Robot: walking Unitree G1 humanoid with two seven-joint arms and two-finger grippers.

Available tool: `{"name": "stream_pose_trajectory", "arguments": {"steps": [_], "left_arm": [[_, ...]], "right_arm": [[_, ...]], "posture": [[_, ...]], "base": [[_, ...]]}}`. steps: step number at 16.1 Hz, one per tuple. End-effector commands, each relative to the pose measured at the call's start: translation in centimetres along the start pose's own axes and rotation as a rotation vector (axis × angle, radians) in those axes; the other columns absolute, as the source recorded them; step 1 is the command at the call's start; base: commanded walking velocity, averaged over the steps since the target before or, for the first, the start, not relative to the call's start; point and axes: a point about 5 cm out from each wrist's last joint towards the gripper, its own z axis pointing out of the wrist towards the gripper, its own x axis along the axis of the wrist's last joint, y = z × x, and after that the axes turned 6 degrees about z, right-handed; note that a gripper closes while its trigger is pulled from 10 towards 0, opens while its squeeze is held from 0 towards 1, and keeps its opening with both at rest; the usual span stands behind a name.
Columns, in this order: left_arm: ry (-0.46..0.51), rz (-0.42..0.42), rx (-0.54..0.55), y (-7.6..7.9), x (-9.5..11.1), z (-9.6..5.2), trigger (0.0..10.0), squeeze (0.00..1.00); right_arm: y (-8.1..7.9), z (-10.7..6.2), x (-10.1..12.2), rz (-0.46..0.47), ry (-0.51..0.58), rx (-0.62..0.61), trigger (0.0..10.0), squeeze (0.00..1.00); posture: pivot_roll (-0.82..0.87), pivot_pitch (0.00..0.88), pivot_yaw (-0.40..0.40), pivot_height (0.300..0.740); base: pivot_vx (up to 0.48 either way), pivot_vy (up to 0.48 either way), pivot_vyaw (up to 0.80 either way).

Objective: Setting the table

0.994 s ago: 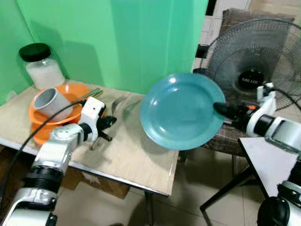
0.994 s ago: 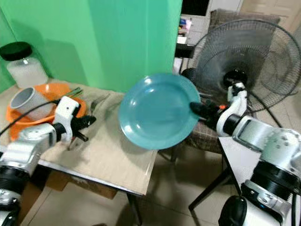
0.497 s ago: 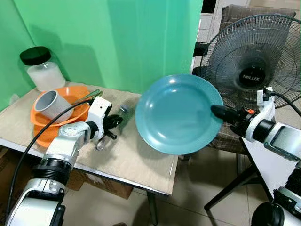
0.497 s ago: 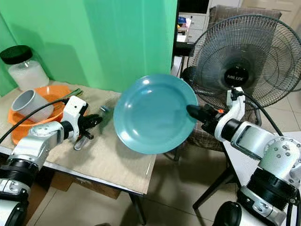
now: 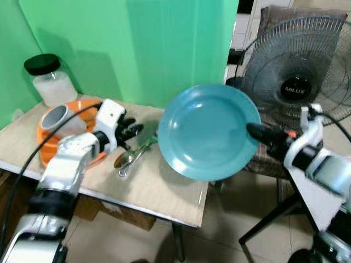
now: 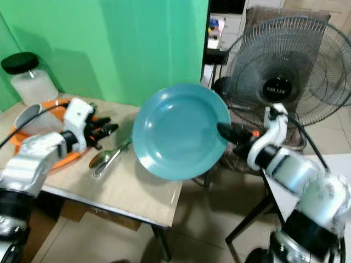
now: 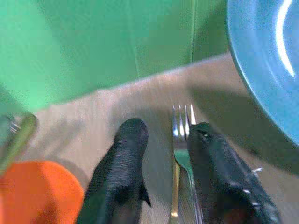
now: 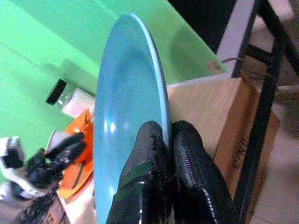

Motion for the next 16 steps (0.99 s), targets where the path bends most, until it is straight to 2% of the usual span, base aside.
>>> {"name": "stream_pose_trajectory", "arguments": {"steps": [1,3,4,5,7,8,11,12,16], "left_arm": [[0.045,0.029,0.043,-0.4,1.2,-1.0,10.0,0.0],[0.109,0.042,0.115,-0.3,2.2,-2.5,10.0,0.0],[0.179,0.032,0.179,0.2,3.2,-3.6,10.0,0.0],[0.211,0.031,0.194,1.0,3.7,-4.0,10.0,0.0],[0.229,0.028,0.202,1.5,4.0,-4.3,10.0,0.0],[0.256,-0.01,0.237,3.3,4.0,-4.5,10.0,0.0],[0.264,-0.018,0.27,5.2,3.7,-4.6,10.0,0.0],[0.274,-0.031,0.271,6.5,3.8,-4.8,10.0,0.0],[0.265,-0.057,0.26,9.2,3.8,-4.9,10.0,0.0]], "right_arm": [[-1.5,-0.2,0.1,-0.077,0.051,0.048,0.0,0.0],[-2.2,-0.6,-0.3,-0.096,0.127,0.055,0.0,0.0],[-2.8,-1.2,-0.6,-0.107,0.197,0.069,2.4,0.0],[-3.3,-1.7,-0.8,-0.145,0.237,0.077,10.0,0.0],[-3.6,-2.0,-1.0,-0.173,0.265,0.085,10.0,0.0],[-4.0,-2.7,-1.8,-0.18,0.296,0.12,10.0,0.0],[-4.5,-3.3,-2.2,-0.176,0.331,0.171,10.0,0.0],[-5.0,-3.5,-2.7,-0.206,0.327,0.198,10.0,0.0],[-5.4,-4.0,-4.6,-0.278,0.265,0.241,10.0,0.0]], "posture": [[-0.14,0.0,0.091,0.74],[-0.14,0.0,0.099,0.74],[-0.14,0.0,0.1,0.74],[-0.14,0.0,0.099,0.74],[-0.14,0.0,0.098,0.74],[-0.14,0.0,0.097,0.74],[-0.14,0.0,0.1,0.74],[-0.14,0.0,0.102,0.74],[-0.15,0.0,0.11,0.74]], "base": [[0.0,0.0,0.0],[0.0,0.0,0.0],[0.0,0.0,0.0],[0.0,0.0,0.0],[0.0,0.0,0.0],[0.0,0.0,0.0],[0.0,0.0,0.0],[0.0,0.0,-0.78],[0.0,0.0,-0.78]]}}
